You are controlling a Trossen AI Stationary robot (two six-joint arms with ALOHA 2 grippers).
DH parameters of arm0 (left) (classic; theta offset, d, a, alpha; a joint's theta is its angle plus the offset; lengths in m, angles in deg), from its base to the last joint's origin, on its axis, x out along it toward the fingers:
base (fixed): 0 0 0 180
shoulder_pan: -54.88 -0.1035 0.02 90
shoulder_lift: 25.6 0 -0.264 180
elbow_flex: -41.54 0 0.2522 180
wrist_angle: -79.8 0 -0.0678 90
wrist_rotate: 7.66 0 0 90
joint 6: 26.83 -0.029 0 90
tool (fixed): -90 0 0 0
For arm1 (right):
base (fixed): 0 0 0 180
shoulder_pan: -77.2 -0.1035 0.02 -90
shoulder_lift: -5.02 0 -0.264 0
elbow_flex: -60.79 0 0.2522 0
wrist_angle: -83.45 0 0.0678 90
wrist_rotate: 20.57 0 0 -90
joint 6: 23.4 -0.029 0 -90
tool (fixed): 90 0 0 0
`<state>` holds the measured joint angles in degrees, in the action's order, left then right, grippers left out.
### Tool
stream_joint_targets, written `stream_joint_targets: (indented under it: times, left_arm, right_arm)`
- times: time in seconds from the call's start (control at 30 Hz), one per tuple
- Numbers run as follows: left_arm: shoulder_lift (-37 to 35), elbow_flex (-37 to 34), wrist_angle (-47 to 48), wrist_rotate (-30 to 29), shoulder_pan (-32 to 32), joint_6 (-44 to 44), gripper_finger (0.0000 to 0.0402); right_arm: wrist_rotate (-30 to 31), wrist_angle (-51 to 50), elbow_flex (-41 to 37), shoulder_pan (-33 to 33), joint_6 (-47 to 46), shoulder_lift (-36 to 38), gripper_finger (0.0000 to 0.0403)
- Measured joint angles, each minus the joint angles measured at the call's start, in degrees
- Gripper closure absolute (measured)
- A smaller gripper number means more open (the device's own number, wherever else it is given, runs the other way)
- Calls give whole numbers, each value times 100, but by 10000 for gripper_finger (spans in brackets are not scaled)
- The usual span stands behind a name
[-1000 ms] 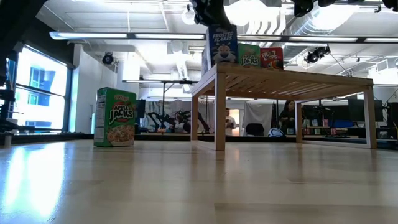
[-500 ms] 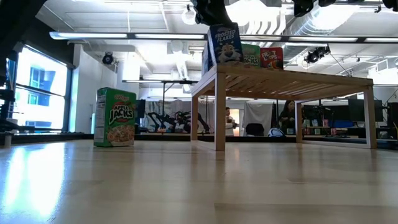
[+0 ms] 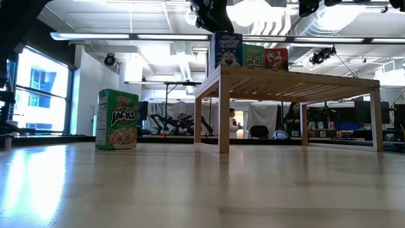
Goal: Stack cereal on shelf
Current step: Put the blue cereal box on the shelf aligned with the other blue cereal boxes, then put the green cereal box on the shelf aligned with the other green cereal boxes
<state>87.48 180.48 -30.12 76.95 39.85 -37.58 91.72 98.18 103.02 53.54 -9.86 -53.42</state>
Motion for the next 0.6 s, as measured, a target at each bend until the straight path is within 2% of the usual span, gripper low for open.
stream_joint_targets:
  times: [0.17, 0.3, 0.6]
  left_arm:
    - [-63, 0, -1, -135, 82, -214, 161]
    - [-361, 9, 14, -136, 263, -239, 172]
    - [-534, -175, 55, -139, 578, -182, 266]
  right_arm:
    - [-29, 0, 0, 0, 0, 0, 403]
    - [-82, -4, 0, 0, 0, 0, 403]
    - [-111, -159, 2, -2, 22, 2, 403]
